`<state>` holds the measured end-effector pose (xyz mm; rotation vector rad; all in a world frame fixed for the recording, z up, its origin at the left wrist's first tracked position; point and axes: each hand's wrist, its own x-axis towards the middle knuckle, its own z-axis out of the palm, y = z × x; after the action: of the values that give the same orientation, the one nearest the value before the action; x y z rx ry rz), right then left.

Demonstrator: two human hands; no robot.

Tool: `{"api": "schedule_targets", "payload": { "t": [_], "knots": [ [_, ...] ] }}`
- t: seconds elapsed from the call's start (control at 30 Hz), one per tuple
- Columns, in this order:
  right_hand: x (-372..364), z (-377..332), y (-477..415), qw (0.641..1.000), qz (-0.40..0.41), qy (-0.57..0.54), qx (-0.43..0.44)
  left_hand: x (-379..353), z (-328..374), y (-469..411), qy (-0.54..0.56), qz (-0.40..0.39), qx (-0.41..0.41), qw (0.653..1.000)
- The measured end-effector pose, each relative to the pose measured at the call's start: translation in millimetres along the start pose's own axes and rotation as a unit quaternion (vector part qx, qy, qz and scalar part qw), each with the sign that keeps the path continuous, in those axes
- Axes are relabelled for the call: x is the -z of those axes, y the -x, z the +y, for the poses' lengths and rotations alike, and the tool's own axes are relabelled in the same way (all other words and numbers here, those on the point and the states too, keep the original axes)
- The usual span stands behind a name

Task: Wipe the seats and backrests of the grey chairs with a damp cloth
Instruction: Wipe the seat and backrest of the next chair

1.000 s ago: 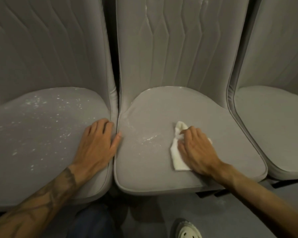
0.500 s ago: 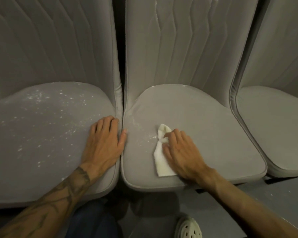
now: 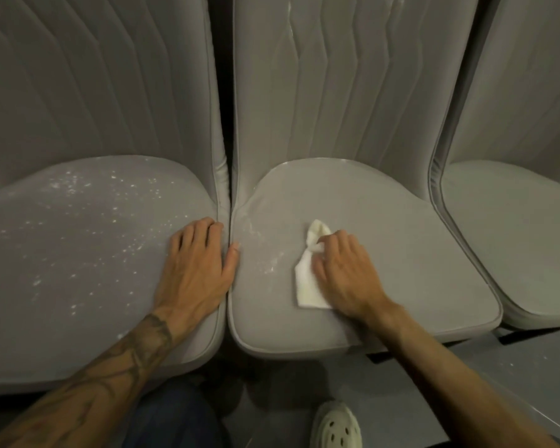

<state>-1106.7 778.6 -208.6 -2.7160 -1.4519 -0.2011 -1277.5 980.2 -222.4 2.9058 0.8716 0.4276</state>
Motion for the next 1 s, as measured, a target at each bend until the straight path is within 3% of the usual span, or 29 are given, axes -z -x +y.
{"api": "schedule_targets", "payload": {
  "t": [0.1, 0.27, 0.47, 0.63, 0.7, 0.83, 1.0],
  "knots": [
    [-3, -23, -10, 0.999, 0.014, 0.004, -0.043, 1, 1, -1, -0.010, 0.002, 0.002, 1.000],
    [-5, -48, 18, 0.990, 0.028, -0.058, 0.122, 3, 3, -2, -0.018, -0.004, 0.001, 1.000],
    [-7, -25, -37, 0.999, -0.011, 0.035, -0.007, 8, 3, -1, -0.025, -0.021, 0.007, 0.999],
    [-12, -48, -17, 0.988, 0.025, -0.062, 0.137, 10, 5, -2, -0.036, -0.035, 0.002, 0.999],
    [-9, -28, -38, 0.992, 0.017, -0.035, 0.117, 10, 4, -2, -0.038, -0.032, -0.001, 0.999],
    [-14, -26, -89, 1.000, 0.002, 0.025, -0.002, 7, 3, -2, -0.040, -0.024, -0.004, 0.999],
    [-21, -52, -69, 0.982, 0.031, -0.054, 0.178, 5, 1, -3, -0.034, -0.026, 0.000, 0.999]
  ]
}}
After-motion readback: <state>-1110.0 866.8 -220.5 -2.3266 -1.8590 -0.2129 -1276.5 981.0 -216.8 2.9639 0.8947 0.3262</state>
